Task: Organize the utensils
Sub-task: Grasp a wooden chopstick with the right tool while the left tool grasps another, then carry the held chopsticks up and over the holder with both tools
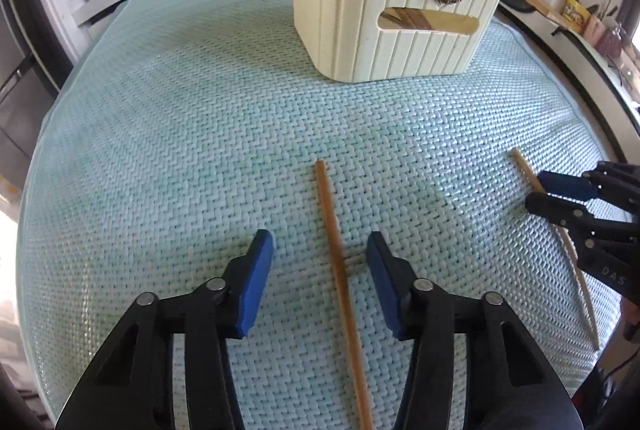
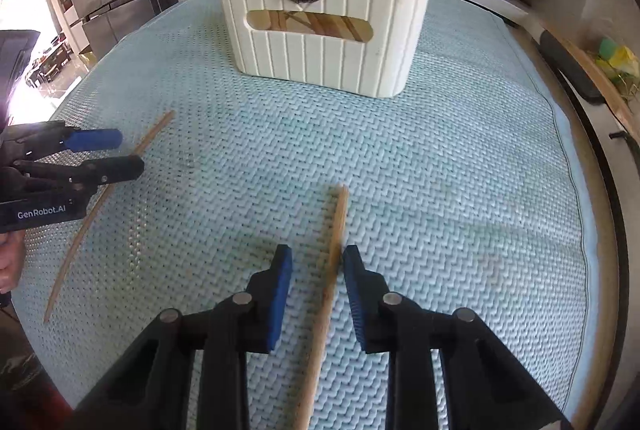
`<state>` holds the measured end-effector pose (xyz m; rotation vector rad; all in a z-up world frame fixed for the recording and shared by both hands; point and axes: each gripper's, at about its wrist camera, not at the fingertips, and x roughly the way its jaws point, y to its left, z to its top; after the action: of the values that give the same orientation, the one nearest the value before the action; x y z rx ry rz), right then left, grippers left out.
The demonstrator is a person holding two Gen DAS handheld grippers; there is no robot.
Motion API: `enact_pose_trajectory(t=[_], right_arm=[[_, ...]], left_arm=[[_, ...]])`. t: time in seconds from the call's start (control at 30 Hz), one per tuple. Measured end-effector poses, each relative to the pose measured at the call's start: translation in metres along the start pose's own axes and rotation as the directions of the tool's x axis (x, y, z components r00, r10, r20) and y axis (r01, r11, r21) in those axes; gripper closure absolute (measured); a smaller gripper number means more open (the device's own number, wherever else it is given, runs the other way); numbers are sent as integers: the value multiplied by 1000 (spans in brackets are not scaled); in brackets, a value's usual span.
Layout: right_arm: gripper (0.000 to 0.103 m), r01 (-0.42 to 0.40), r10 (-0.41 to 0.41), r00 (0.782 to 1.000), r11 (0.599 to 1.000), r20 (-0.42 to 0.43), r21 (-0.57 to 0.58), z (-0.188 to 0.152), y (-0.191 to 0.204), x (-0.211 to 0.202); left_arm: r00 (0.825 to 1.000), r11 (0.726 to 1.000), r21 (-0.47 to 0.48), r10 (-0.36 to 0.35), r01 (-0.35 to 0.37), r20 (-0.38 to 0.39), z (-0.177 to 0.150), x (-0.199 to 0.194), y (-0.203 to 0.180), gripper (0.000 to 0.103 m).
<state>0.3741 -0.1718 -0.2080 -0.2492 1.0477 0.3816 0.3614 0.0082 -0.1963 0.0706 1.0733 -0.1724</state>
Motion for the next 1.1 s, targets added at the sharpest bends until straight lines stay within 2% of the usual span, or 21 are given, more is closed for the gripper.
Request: enact_pose_trajectory(t=[0.03,0.07,0.13,0.27,0.43,0.53,0.67,0.87,0.97,1.1], right_arm=[[91,-4,4,1000,1000,-1,-4,5,-1,3],[96,-11,11,1000,1000,-4,-2,10,-2,5],[97,-29,29,1000,999,-6,17,18,-6,9],[97,-75,72,997,994,32,85,24,-19,4],[97,-159,129,973,976,190,149,21,-36,-46],[97,-196,144,946,967,289,161,17,-41,-83],[97,-219,144,903,965,404,146,9,-41,-135],[97,-214,129,839,971,528,102,-1,-30,-188],[97,-196,116,814,977,569,82,-5,-20,-205],[97,-170,99,792,983,602,62,0,-16,-219]], left_arm=[[1000,1000,7,-1,1,-4,3,1,-3,80],[1000,1000,15,-9,10,-10,6,2,-6,93],[999,999,8,-31,31,-12,9,3,-9,98],[998,999,2,-51,51,20,8,-6,-12,99],[986,995,-24,-90,94,141,7,-54,-8,99],[966,992,-26,-118,127,229,10,-95,-3,99],[928,986,-13,-150,164,341,10,-146,1,99],[874,981,13,-180,196,451,15,-186,5,99],[856,979,19,-186,202,482,14,-196,5,99],[844,980,17,-182,200,504,16,-203,4,99]])
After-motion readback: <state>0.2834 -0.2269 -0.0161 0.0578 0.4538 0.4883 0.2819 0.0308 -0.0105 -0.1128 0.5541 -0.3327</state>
